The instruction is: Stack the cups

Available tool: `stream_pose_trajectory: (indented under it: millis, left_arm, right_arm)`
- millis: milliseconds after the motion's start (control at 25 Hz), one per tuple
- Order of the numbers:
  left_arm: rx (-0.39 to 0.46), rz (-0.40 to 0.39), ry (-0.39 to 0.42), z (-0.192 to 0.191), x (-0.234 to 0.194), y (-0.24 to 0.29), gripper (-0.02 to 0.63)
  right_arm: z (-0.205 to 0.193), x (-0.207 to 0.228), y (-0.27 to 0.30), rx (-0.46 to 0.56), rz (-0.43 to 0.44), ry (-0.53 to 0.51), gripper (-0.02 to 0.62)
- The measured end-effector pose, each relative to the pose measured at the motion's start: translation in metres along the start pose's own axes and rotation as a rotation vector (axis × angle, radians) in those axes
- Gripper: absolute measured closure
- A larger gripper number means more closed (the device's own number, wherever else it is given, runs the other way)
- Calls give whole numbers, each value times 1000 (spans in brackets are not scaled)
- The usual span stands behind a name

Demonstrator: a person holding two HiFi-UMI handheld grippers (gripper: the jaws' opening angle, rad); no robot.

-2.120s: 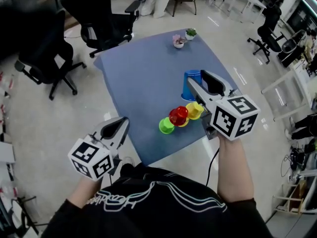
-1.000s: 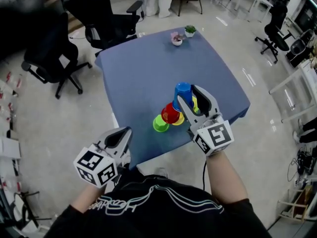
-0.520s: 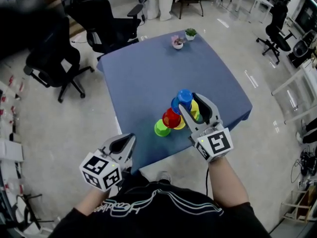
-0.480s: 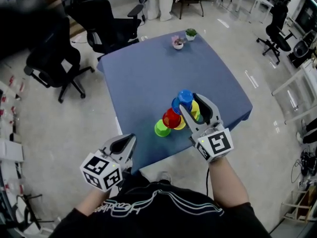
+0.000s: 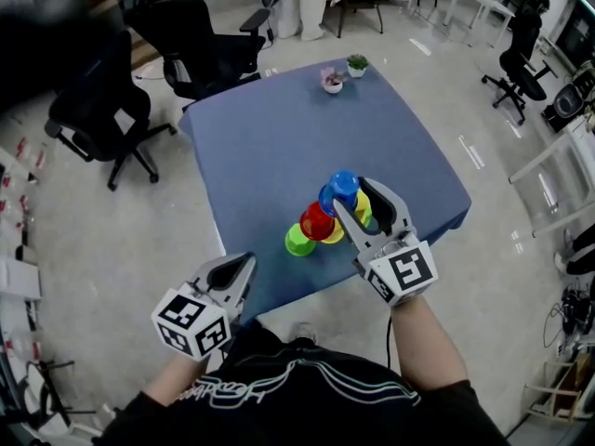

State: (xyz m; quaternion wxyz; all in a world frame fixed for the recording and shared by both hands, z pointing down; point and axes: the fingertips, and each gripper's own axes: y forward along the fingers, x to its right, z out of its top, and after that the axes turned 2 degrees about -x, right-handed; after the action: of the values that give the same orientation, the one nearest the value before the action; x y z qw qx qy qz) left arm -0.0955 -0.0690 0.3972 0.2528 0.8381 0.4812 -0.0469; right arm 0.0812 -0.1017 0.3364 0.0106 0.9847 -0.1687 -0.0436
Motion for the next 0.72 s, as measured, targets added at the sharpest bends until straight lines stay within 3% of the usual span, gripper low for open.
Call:
stream_pose_trajectory:
  millis: [440, 720]
  left_arm:
    - [33, 9, -12, -4, 11, -2, 581]
    - [49, -85, -1, 15, 38, -1, 581]
  right_arm:
    - [4, 3, -14, -24, 38, 23, 318]
    - [33, -3, -59, -61, 102, 148, 346]
